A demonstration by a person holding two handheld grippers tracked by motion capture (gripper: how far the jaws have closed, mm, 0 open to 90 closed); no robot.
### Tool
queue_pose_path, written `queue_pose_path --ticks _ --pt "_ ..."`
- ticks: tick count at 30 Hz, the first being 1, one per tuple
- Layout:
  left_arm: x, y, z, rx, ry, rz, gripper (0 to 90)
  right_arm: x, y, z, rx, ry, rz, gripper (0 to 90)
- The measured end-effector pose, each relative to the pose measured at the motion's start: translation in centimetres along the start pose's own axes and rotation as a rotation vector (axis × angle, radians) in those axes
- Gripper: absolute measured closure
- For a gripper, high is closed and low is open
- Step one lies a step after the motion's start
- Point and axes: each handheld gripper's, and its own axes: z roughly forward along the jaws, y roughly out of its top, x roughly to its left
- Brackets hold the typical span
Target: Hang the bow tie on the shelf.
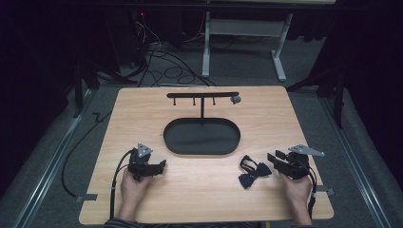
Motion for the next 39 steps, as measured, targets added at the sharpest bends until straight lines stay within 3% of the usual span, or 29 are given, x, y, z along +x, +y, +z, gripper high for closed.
queue_pose_path --ticks 22,39 --pt "0.0 0.0 0.0 0.000 0.000 0.000 16.9 2.3 -0.3 -0.7 -0.006 0.068 -0.039 58.8" --pt "0.0 0.0 0.0 0.000 0.000 0.000 17.0 4.1 0.7 1.0 0.030 0.125 -0.092 58.6"
